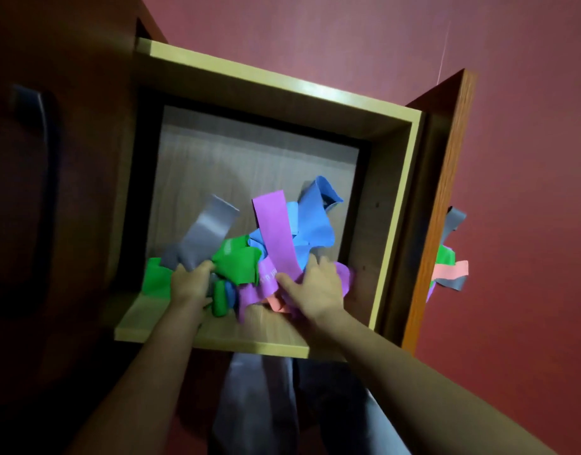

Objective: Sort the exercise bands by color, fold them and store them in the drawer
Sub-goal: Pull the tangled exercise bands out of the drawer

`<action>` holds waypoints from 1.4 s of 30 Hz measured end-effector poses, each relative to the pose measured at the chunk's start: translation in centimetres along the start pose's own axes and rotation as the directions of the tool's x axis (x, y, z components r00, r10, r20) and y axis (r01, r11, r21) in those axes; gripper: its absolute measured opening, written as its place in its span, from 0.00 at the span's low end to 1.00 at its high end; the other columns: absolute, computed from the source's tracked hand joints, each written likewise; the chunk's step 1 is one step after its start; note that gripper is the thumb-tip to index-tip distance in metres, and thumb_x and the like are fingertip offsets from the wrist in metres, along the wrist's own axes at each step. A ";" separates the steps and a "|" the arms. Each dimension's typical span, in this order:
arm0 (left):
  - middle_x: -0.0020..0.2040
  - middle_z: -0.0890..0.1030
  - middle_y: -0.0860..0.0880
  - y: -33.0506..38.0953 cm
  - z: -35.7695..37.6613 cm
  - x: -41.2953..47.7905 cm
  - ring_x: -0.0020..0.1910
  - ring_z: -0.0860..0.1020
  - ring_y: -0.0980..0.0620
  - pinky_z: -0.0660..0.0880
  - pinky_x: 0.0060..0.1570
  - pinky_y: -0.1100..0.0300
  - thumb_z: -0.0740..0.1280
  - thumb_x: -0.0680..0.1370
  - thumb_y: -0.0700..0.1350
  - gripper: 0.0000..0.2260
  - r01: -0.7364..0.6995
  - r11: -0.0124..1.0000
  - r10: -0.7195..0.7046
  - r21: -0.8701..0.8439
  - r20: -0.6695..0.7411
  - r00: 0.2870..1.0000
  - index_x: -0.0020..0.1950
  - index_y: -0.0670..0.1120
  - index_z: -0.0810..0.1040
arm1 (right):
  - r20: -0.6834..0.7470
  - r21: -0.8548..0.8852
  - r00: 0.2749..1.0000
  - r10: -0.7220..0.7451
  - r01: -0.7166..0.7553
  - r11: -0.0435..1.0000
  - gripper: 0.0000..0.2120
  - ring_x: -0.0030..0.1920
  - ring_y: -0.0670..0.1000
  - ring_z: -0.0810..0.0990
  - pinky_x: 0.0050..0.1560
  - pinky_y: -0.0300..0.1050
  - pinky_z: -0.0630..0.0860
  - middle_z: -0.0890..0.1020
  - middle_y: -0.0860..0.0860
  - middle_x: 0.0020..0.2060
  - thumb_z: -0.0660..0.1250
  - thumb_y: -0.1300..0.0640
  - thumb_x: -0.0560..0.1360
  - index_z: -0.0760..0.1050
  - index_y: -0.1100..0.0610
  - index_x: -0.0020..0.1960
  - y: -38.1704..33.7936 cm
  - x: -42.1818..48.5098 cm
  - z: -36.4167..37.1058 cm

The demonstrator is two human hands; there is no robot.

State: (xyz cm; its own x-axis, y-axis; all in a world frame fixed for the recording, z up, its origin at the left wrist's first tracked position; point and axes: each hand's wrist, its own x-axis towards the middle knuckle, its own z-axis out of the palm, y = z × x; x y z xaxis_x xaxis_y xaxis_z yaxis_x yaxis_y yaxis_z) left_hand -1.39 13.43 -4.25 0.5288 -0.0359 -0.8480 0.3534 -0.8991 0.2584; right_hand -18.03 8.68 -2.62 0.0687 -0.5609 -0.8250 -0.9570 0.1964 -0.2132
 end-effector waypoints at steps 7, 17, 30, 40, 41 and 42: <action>0.63 0.68 0.31 0.2 2.8 -3.5 0.64 0.66 0.35 0.62 0.64 0.53 0.67 0.70 0.49 0.26 -0.185 0.942 0.208 0.281 -0.055 0.977 0.63 0.37 0.70 | 0.025 0.065 0.998 -0.057 0.056 0.996 0.26 0.60 0.58 0.69 0.62 0.54 0.67 0.72 0.57 0.56 0.67 0.42 0.70 0.67 0.59 0.58 0.7 0.6 -0.7; 0.64 0.74 0.35 0.4 7.0 -5.0 0.60 0.75 0.39 0.72 0.60 0.42 0.64 0.69 0.38 0.26 -0.066 0.950 0.071 -0.305 0.004 0.997 0.67 0.36 0.65 | 0.190 0.622 0.980 -0.052 -0.079 0.779 0.20 0.51 0.55 0.80 0.56 0.54 0.76 0.82 0.54 0.48 0.66 0.45 0.62 0.70 0.51 0.51 0.6 0.4 0.8; 0.25 0.81 0.50 4.1 4.1 -10.8 0.26 0.79 0.55 0.76 0.29 0.67 0.51 0.77 0.41 0.16 0.200 0.779 0.090 -0.594 0.421 0.902 0.38 0.42 0.75 | 0.334 0.594 0.882 -0.333 0.078 0.801 0.09 0.50 0.54 0.78 0.59 0.52 0.72 0.81 0.57 0.47 0.65 0.57 0.72 0.77 0.60 0.50 -2.1 -2.1 -6.7; 0.43 0.80 0.38 6.8 5.5 -24.6 0.38 0.80 0.45 0.77 0.36 0.61 0.62 0.70 0.48 0.16 0.138 0.887 0.153 -0.441 0.563 0.812 0.49 0.37 0.78 | 0.031 0.752 0.966 -0.257 0.147 0.642 0.08 0.31 0.44 0.75 0.35 0.33 0.72 0.79 0.46 0.28 0.67 0.57 0.71 0.75 0.52 0.33 3.6 -14.5 -17.8; 0.48 0.80 0.37 6.5 6.4 -25.9 0.43 0.80 0.42 0.78 0.39 0.58 0.66 0.64 0.50 0.24 0.125 0.904 0.144 -0.409 0.567 0.811 0.54 0.36 0.77 | 0.015 0.770 0.977 -0.215 0.126 0.626 0.07 0.31 0.45 0.76 0.35 0.34 0.73 0.80 0.47 0.28 0.68 0.57 0.69 0.75 0.53 0.33 5.0 -15.8 -19.1; 0.50 0.81 0.38 6.1 7.6 -27.2 0.46 0.81 0.42 0.78 0.41 0.56 0.68 0.58 0.50 0.30 0.125 0.916 0.135 -0.381 0.585 0.800 0.57 0.37 0.76 | -0.003 0.796 0.984 -0.176 0.109 0.596 0.06 0.31 0.45 0.76 0.34 0.34 0.74 0.80 0.48 0.28 0.69 0.57 0.68 0.75 0.54 0.33 6.6 -16.8 -19.9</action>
State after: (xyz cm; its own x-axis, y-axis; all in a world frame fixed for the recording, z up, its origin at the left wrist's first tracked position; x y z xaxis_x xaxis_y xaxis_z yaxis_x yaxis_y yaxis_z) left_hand -19.42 5.60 16.89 0.0188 -0.4053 -0.9140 0.6840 -0.6616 0.3074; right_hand -31.15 3.40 20.28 0.2352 -0.5890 -0.7732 -0.3383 0.6961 -0.6332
